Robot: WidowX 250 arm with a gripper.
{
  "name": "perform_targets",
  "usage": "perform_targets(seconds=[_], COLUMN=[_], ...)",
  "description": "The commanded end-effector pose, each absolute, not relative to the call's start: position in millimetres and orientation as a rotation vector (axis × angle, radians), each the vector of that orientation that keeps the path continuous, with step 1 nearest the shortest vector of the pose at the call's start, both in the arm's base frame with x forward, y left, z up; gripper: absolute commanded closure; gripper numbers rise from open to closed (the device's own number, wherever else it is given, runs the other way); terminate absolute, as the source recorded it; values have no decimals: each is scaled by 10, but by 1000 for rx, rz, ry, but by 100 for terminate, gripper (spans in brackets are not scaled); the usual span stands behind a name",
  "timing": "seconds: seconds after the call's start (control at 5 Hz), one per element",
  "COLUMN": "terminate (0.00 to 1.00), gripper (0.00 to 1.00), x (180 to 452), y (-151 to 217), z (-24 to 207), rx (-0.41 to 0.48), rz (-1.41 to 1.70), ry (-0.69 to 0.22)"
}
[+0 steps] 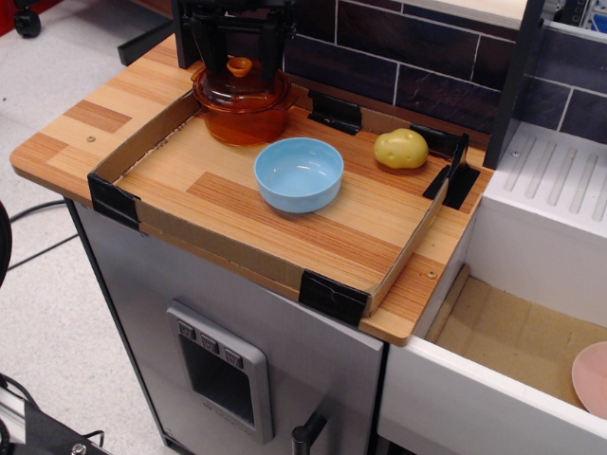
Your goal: Put lid on pot
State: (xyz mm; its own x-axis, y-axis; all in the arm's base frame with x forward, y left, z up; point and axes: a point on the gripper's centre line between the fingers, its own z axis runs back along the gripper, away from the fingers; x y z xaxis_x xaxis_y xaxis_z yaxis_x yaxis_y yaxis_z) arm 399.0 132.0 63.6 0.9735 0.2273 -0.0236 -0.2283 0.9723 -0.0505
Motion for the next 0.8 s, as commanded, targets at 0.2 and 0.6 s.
perform_targets(seconds=[0.2, 0.6], terminate=[0, 100], gripper=[0, 0], x=[3777, 3406], y=[1357, 1250], z=[1181, 1204], rx=[-98, -77], rz=[147, 64], ry=[-99, -101])
